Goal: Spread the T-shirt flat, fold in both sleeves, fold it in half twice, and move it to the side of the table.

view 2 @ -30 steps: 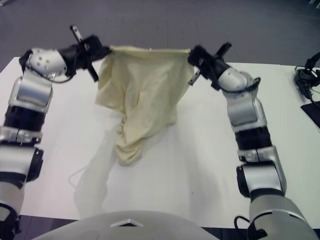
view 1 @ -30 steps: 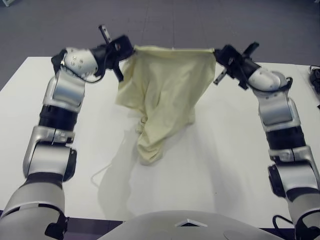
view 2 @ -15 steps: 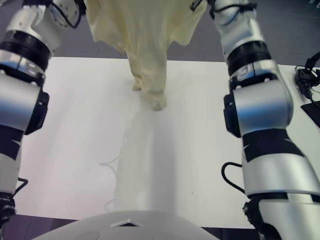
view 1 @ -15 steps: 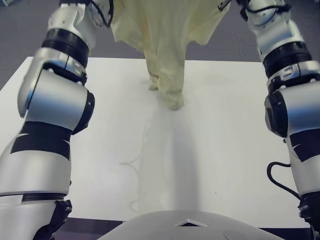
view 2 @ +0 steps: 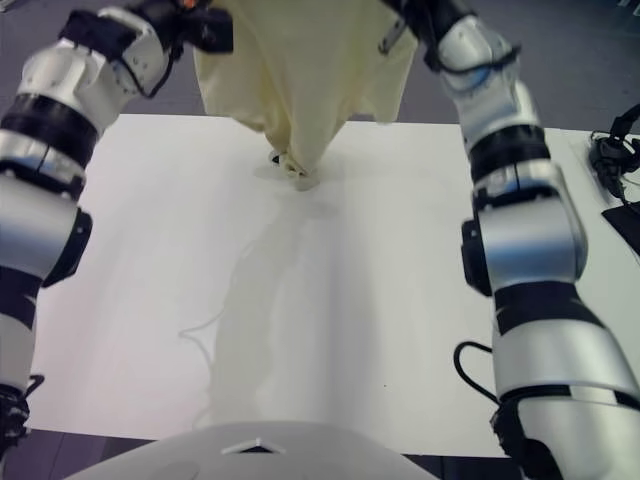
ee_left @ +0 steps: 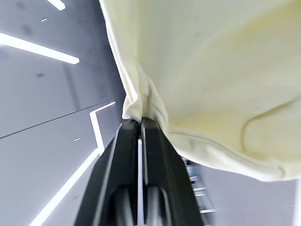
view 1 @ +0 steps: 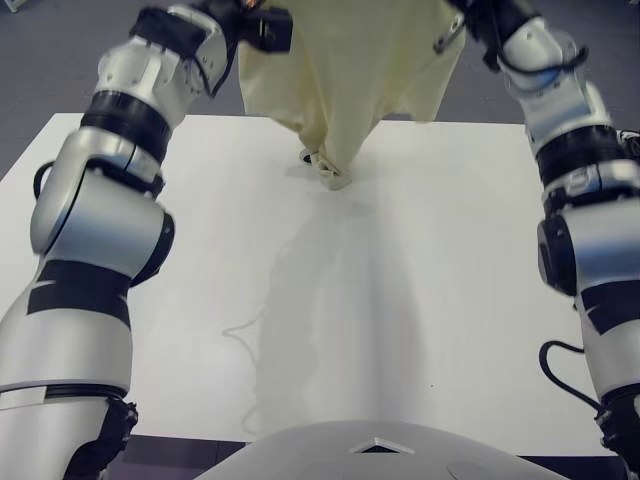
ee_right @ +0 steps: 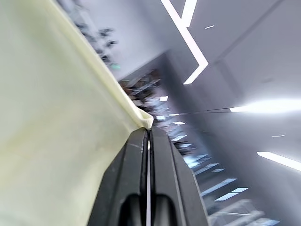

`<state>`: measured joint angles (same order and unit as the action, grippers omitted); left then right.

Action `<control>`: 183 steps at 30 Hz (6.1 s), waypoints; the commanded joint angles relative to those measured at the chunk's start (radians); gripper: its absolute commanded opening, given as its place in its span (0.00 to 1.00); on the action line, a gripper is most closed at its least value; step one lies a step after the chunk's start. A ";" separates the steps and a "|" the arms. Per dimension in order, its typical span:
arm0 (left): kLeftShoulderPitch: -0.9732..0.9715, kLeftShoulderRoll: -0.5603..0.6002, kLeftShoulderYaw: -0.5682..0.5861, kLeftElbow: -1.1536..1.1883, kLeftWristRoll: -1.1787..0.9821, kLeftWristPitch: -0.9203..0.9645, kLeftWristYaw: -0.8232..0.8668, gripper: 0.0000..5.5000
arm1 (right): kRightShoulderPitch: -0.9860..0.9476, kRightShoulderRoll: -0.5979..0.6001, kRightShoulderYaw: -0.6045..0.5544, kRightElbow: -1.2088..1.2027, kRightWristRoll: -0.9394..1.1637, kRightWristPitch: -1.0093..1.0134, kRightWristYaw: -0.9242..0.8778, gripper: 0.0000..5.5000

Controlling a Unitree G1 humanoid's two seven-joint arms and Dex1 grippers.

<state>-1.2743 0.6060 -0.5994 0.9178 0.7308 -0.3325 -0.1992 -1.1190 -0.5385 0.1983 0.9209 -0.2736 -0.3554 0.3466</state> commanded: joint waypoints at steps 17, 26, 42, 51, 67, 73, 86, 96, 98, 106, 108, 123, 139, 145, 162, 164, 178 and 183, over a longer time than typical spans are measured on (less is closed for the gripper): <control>0.937 0.597 0.082 -1.467 -0.554 0.388 -0.945 0.00 | 0.974 -0.583 0.057 -1.485 0.659 0.890 0.798 0.00; 1.161 0.521 0.032 -1.557 -0.366 0.431 -0.944 0.00 | 1.126 -0.602 0.112 -1.533 0.515 0.888 0.759 0.00; 1.046 0.471 0.514 -1.360 -0.767 0.809 -0.756 0.48 | 0.917 -0.464 -0.071 -1.293 0.510 0.950 0.521 0.47; 1.038 0.238 0.392 -1.109 -0.706 0.716 -0.635 0.78 | 0.937 -0.361 0.012 -1.176 0.358 0.877 0.435 0.76; 1.124 0.217 0.338 -0.957 -0.569 0.628 -0.587 0.98 | 1.029 -0.406 0.044 -1.121 0.218 0.851 0.453 0.98; 1.310 0.329 0.420 -1.153 -0.558 0.727 -0.602 0.98 | 1.184 -0.518 -0.049 -1.273 0.233 0.932 0.493 0.98; 1.386 0.421 0.589 -1.453 -0.680 0.974 -0.715 0.98 | 1.225 -0.521 -0.274 -1.500 0.442 1.153 0.582 0.98; 0.888 0.168 0.440 -1.260 -0.754 0.960 -0.622 0.98 | 0.621 -0.146 -0.212 -1.031 0.694 1.386 0.500 0.98; 0.856 0.088 0.342 -1.157 -0.694 0.889 -0.572 0.98 | 0.555 -0.063 -0.163 -0.882 0.691 1.357 0.508 0.98; 0.900 -0.002 0.136 -1.031 -0.512 0.738 -0.511 0.98 | 0.410 0.027 -0.021 -0.557 0.551 1.159 0.523 0.92; 0.910 -0.008 0.125 -1.026 -0.492 0.730 -0.505 0.98 | 0.418 0.027 0.011 -0.561 0.524 1.131 0.537 0.87; 0.924 -0.008 0.154 -1.040 -0.473 0.743 -0.510 0.98 | 0.453 0.048 0.175 -0.336 0.184 0.759 0.387 0.98; 1.032 -0.034 0.220 -1.116 -0.474 0.872 -0.435 0.98 | 0.494 -0.108 0.126 -0.434 0.092 0.819 0.410 0.98; 1.011 -0.033 0.215 -1.123 -0.473 0.872 -0.449 0.98 | 0.408 -0.022 -0.112 -0.494 0.319 1.091 0.430 0.98; 0.984 -0.044 0.196 -1.095 -0.459 0.847 -0.456 0.98 | 0.275 0.097 -0.179 -0.110 0.444 1.242 0.442 0.61; 0.986 -0.047 0.195 -1.097 -0.460 0.849 -0.454 0.98 | 0.272 0.102 -0.184 -0.088 0.444 1.230 0.434 0.55; 1.013 -0.043 0.196 -1.099 -0.451 0.849 -0.451 0.98 | 0.333 0.103 -0.204 -0.359 0.511 1.345 0.422 0.11; 1.016 -0.039 0.200 -1.098 -0.451 0.848 -0.453 0.98 | 0.430 0.096 -0.191 -0.701 0.594 1.513 0.420 0.00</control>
<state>-0.2747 0.5617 -0.3963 -0.1920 0.2714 0.5033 -0.6430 -0.7296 -0.4300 -0.0070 0.3809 0.2735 1.0764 0.7658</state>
